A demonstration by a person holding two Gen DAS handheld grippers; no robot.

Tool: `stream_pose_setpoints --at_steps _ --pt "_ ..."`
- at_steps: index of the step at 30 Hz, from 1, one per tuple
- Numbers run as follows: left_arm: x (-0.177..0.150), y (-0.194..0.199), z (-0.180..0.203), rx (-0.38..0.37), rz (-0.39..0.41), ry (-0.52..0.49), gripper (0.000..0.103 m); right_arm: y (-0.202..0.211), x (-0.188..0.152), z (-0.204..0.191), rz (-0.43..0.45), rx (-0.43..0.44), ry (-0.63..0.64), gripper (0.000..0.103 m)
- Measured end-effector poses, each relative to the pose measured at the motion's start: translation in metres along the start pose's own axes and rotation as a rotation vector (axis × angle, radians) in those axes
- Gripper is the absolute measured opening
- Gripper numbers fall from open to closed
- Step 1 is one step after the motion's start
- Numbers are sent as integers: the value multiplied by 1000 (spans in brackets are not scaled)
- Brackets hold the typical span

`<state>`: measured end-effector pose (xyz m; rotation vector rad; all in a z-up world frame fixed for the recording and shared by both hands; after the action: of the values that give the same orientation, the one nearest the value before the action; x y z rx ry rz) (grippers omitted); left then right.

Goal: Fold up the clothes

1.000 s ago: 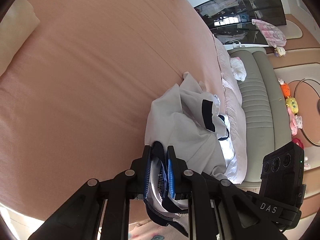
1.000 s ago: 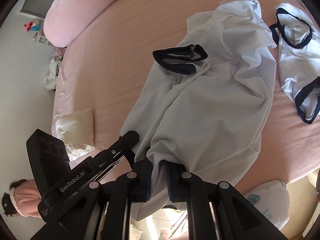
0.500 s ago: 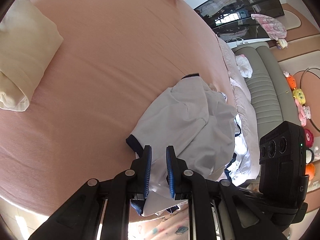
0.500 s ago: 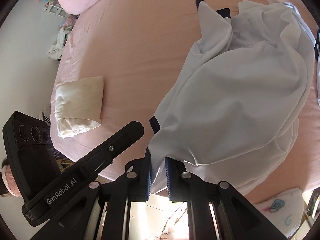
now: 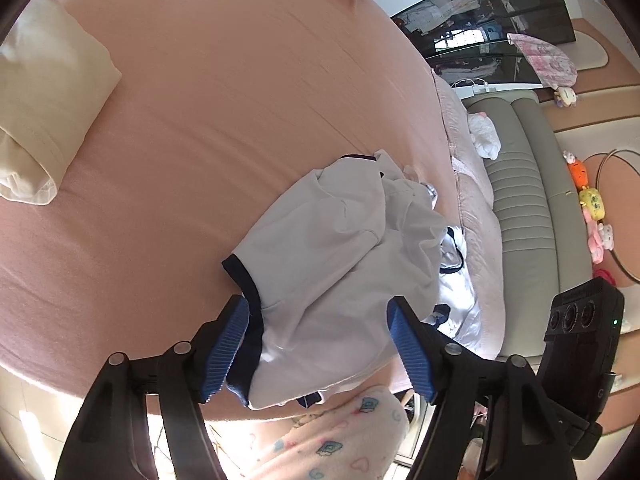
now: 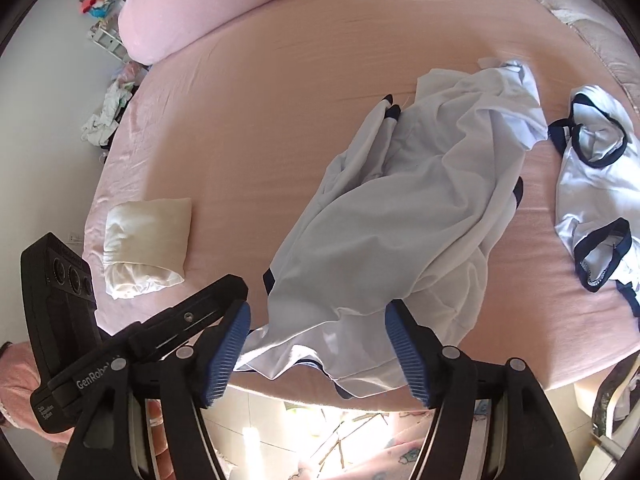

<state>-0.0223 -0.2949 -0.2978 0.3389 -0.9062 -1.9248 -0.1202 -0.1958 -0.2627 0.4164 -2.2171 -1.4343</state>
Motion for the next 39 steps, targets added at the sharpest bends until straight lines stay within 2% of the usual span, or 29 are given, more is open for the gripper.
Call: stream_pose_setpoints --at_steps 6,16,24,28,33,35,39 --pt "-5 8 23 63 27 -72 72 15 -2 13 29 9 -35 71" --pt "-7 -7 68 117 -8 -199 72 39 0 66 57 23 -127 71" --pt "4 -41 109 218 -88 -391 72 54 19 121 96 35 -273 71" --pt "9 -62 125 220 -143 -437 72 54 31 143 106 51 -332 71" --pt "22 -94 146 271 -192 -516 72 42 45 165 102 80 -396 71" --pt "28 -109 153 302 -209 -552 72 37 49 174 100 89 -414 71" --pt "34 -143 169 402 -212 -703 72 23 52 194 91 141 -477 71"
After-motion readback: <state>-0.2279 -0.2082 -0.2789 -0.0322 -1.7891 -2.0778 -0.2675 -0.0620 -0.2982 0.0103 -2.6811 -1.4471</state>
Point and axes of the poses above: each gripper's, at about its wrist camera, not at the fingertips, and y roughly against the way its jaws point, z to its right, x to its top, the point moved 8 cm from there along -y, roughly the way its jaws point
